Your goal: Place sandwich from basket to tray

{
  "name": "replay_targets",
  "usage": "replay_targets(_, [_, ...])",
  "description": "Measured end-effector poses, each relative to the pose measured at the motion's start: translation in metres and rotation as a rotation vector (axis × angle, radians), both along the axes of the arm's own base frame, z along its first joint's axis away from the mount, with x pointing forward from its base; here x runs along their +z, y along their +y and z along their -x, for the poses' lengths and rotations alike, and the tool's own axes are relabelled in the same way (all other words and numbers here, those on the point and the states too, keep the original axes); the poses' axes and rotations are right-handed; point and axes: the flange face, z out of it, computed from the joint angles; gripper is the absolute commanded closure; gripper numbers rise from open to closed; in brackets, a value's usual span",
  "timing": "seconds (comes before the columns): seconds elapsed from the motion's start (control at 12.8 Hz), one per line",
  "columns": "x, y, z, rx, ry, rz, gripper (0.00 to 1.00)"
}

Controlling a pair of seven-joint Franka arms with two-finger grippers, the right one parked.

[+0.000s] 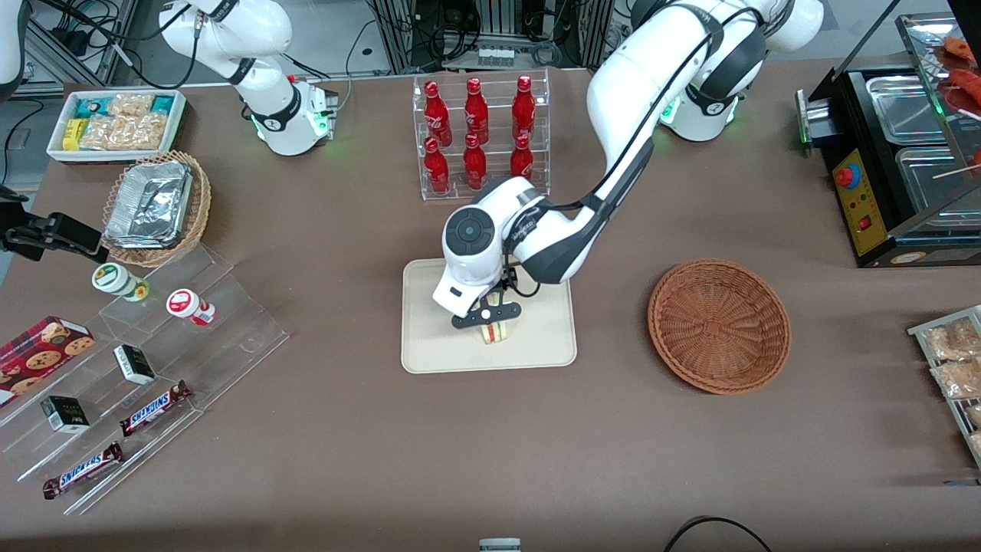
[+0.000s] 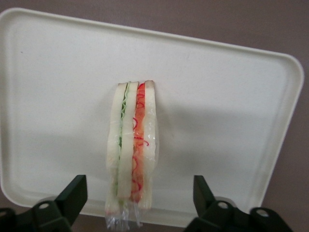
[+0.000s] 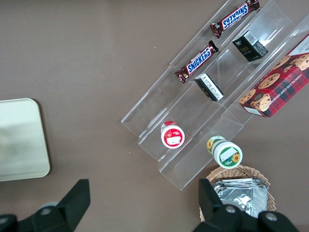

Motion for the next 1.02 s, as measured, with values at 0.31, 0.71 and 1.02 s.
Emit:
replay_targets(0.31, [0.044, 0.016, -0.010, -0.050, -0.021, -0.001, 0.00])
replay_targets(0.71, [0.116, 0.142, -0.075, -0.134, 0.022, -0.041, 0.00])
replay_targets(1.02, [0.138, 0.254, -0.093, -0.245, 0.051, -0.053, 0.00])
